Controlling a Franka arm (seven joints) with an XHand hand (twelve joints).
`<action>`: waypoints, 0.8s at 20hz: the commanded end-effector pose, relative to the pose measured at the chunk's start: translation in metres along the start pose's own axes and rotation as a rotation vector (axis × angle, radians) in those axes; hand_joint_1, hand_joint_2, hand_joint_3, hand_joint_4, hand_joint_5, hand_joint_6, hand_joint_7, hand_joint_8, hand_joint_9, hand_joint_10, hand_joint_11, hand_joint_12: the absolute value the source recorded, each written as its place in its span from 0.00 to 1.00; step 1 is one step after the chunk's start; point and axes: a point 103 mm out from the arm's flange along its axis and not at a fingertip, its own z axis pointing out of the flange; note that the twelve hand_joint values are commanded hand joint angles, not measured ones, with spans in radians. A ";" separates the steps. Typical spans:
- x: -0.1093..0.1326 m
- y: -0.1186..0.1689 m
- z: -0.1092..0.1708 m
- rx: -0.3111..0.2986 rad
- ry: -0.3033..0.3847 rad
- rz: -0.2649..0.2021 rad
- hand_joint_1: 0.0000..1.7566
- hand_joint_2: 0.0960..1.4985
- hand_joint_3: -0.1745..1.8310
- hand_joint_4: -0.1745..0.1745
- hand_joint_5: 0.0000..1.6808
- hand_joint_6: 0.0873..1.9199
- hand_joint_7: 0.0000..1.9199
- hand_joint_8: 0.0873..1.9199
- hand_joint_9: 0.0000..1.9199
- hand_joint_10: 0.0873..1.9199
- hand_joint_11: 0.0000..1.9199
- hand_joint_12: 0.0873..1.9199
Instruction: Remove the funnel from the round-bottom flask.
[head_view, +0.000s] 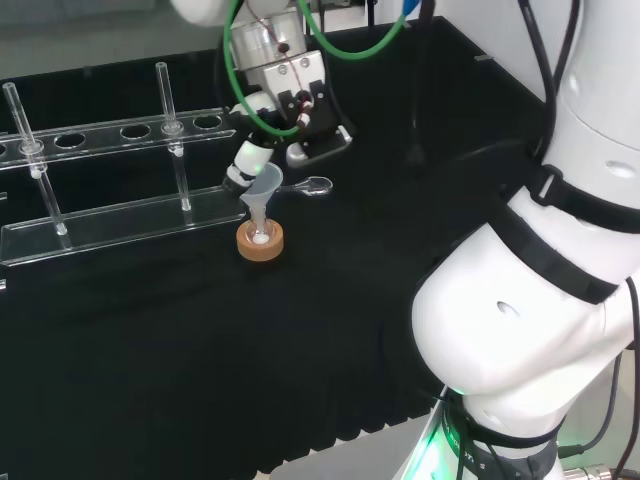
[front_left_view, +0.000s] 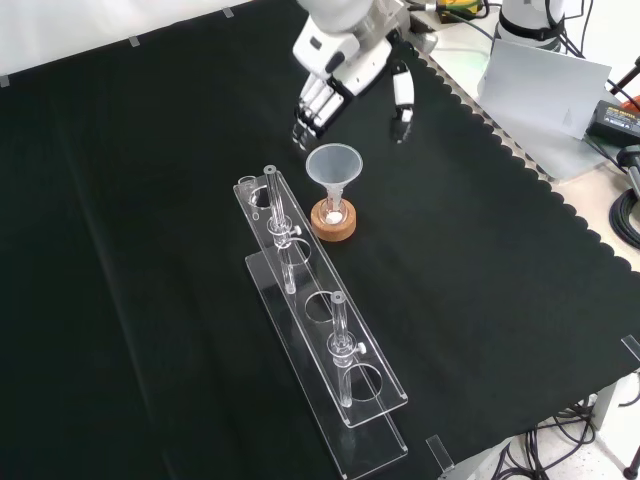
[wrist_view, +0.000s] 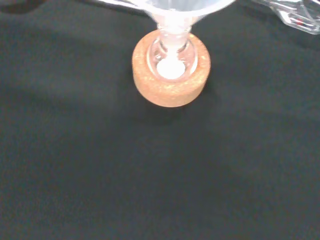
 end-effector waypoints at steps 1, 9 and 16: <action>0.022 0.009 0.007 0.021 -0.108 -0.021 0.34 0.40 0.24 0.42 0.01 0.00 0.00 0.05 0.04 0.42 0.17 0.75; 0.021 0.020 0.020 0.047 -0.206 -0.018 0.37 0.40 0.24 0.42 0.02 0.00 0.00 0.05 0.03 0.42 0.16 0.76; 0.019 0.028 0.026 0.079 -0.221 0.023 0.37 0.40 0.23 0.43 0.03 0.00 0.00 0.05 0.02 0.42 0.16 0.76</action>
